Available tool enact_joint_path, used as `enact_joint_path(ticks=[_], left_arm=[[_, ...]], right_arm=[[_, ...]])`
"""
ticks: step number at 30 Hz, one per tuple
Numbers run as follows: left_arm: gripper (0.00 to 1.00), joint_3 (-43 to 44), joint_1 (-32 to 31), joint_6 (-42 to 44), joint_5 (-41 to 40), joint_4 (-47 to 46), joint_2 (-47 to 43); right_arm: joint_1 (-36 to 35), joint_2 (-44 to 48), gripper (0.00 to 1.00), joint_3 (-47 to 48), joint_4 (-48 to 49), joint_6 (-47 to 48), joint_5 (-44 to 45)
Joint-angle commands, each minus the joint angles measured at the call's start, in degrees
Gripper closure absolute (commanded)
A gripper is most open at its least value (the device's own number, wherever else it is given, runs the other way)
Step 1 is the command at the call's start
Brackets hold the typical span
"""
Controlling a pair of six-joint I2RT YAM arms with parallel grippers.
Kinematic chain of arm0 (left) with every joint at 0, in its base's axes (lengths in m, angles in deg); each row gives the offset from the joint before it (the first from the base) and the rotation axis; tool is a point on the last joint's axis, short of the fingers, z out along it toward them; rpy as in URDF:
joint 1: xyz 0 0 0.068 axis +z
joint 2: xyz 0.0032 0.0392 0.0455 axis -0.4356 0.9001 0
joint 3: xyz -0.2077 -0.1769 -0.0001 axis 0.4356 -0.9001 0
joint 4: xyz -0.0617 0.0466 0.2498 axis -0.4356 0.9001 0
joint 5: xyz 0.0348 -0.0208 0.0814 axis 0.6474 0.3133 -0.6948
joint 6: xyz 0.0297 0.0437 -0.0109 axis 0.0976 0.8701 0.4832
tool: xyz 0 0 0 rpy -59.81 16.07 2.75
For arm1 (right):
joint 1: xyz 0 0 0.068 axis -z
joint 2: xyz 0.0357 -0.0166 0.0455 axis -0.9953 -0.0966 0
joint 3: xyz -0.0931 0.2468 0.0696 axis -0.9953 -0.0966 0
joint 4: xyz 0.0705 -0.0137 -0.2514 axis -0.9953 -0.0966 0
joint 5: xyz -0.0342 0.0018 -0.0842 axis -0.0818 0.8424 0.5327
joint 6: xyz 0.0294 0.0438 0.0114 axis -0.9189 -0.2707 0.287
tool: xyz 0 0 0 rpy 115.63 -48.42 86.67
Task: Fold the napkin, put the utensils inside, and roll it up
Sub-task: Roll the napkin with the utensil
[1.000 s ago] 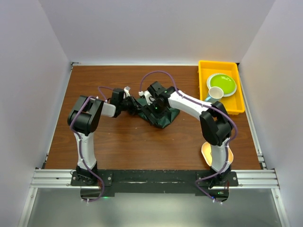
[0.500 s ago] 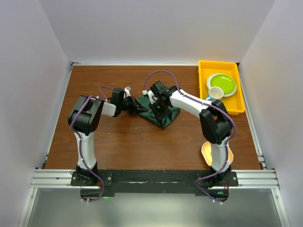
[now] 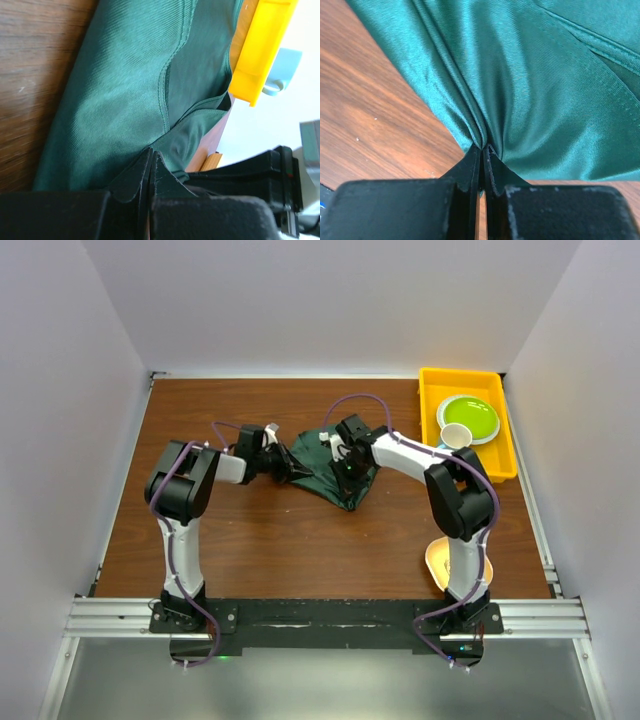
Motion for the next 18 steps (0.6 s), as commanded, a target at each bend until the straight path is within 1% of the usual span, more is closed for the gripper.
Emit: enact_joint_path(ticks=[1, 6, 9, 10, 11, 13, 14, 15, 18], left_arm=[[1.0, 0.16, 0.1, 5.8, -6.27, 10.96, 3.81], [1.0, 2.19, 0.1, 7.99, -6.8, 13.07, 4.07], [1.0, 6.13, 0.01, 11.51, -7.15, 16.84, 2.94], [0.98, 7.02, 0.01, 12.3, -7.15, 18.42, 2.41], [0.91, 7.98, 0.01, 14.13, -7.23, 19.13, 1.97], [0.86, 11.76, 0.01, 15.9, -7.06, 23.42, 1.0], [0.82, 12.99, 0.01, 17.04, -6.71, 24.4, 0.65], [0.79, 14.92, 0.01, 17.4, -6.01, 25.02, 0.47], [0.74, 16.51, 0.1, 17.4, -3.02, 23.54, -0.49]], right_arm=[[2.12, -1.14, 0.99, -3.06, 1.76, -0.58, -2.39], [4.05, -3.87, 0.99, -4.74, 3.34, -0.49, -5.11], [4.23, -4.75, 0.99, -4.21, 2.82, -0.4, -6.16], [4.14, -5.1, 0.99, -4.04, 2.64, -0.57, -6.25], [4.23, -5.36, 0.99, -3.43, 2.38, -0.84, -6.6], [4.23, -6.24, 0.99, -2.63, 1.94, -0.93, -7.74], [4.23, -6.42, 0.99, -2.45, 1.76, -1.19, -8.01], [4.32, -6.86, 0.99, -2.1, 1.5, -1.19, -8.19], [4.23, -8.0, 0.99, -1.14, 0.79, -1.19, -8.98]])
